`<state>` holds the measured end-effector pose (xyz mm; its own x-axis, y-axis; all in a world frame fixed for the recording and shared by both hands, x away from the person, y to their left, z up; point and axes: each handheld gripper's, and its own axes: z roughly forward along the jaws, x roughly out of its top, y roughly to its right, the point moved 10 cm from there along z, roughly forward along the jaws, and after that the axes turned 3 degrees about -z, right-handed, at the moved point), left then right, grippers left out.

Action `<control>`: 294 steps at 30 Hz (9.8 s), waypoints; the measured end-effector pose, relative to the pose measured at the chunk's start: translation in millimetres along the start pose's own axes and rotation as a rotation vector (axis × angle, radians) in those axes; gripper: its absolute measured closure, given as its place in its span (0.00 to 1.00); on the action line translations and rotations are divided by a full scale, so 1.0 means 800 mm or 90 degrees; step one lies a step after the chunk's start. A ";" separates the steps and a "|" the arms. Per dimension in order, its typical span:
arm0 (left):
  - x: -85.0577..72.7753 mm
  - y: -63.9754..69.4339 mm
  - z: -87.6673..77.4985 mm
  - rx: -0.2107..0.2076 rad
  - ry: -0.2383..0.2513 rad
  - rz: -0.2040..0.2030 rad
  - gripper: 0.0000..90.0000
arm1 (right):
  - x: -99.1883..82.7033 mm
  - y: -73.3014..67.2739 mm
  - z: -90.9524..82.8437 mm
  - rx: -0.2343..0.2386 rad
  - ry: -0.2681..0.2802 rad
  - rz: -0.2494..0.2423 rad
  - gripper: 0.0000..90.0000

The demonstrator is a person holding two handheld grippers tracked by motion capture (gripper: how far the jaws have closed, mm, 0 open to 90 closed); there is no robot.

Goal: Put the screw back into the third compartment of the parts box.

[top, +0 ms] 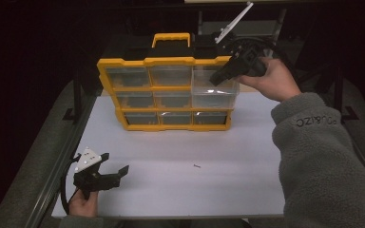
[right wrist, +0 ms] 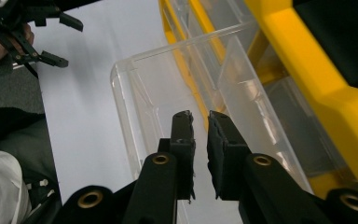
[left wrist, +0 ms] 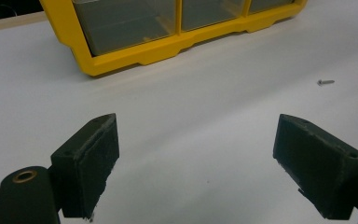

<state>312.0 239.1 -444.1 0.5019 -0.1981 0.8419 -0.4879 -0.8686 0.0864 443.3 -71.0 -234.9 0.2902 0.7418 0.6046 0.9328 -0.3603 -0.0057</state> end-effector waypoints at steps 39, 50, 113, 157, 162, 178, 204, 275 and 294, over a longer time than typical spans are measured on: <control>0.000 0.001 0.001 0.004 0.003 0.010 0.15 | -0.185 -0.051 0.010 -0.025 0.057 0.081 0.53; 0.000 0.001 0.001 0.004 0.004 0.008 0.15 | -0.206 -0.080 0.082 0.007 0.063 0.071 0.48; 0.001 0.001 0.000 -0.001 0.003 0.011 0.15 | -0.195 -0.116 0.296 0.054 -0.061 -0.017 0.97; 0.000 0.002 -0.001 0.002 0.000 0.011 0.15 | -0.218 -0.055 0.105 0.037 0.007 0.076 0.97; 0.000 0.002 0.000 0.002 0.000 0.010 0.15 | -0.207 -0.043 0.075 0.023 0.021 0.075 0.97; 0.000 0.001 0.000 0.005 0.002 0.009 0.15 | -0.158 -0.016 -0.018 -0.003 0.034 0.063 0.97; 0.001 0.004 0.000 0.000 0.001 0.008 0.15 | -0.015 -0.019 -0.065 -0.006 0.065 -0.015 0.97; 0.003 0.005 0.000 0.000 0.010 0.017 0.15 | -0.168 -0.005 -0.041 -0.086 0.124 0.141 0.39; 0.002 0.010 0.002 -0.009 0.002 0.024 0.15 | -0.234 -0.024 0.051 -0.075 0.106 0.167 0.35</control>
<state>310.1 230.6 -442.8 0.4808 -0.2289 0.8464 -0.5166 -0.8540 0.0625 379.7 -179.5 -380.5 0.4694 0.5158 0.7167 0.7970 -0.5968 -0.0924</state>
